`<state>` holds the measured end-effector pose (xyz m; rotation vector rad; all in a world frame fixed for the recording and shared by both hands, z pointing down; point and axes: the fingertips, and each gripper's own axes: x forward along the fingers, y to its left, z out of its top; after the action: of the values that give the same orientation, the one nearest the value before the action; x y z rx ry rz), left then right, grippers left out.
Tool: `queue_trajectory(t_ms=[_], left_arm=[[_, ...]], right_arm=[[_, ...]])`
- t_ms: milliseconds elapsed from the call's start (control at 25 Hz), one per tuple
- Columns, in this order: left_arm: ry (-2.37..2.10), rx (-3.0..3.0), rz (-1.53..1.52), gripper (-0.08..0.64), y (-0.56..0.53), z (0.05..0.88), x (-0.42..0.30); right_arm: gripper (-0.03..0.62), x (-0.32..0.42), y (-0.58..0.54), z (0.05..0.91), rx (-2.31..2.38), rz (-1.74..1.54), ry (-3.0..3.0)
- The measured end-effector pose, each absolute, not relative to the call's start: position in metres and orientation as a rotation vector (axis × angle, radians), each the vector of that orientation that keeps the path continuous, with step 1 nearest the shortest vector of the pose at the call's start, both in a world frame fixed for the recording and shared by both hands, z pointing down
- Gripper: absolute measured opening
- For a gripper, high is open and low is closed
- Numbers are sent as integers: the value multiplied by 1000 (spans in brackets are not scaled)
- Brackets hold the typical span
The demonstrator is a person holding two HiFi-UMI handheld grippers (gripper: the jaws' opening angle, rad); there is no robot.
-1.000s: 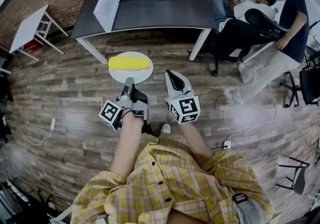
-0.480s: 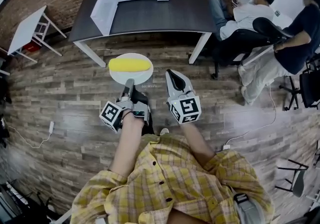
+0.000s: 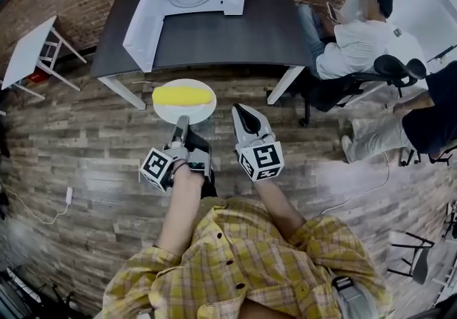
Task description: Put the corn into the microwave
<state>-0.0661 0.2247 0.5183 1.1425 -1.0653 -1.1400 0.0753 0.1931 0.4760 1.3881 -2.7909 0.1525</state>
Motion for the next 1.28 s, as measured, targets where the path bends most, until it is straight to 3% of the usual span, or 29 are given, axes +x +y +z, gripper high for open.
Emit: queue_trajectory(t_ms=[1280], left_arm=[[-997,1173,-967,18,-23,520,-158]], right_arm=[[3,-10,-43,464,1585,231,-2664]])
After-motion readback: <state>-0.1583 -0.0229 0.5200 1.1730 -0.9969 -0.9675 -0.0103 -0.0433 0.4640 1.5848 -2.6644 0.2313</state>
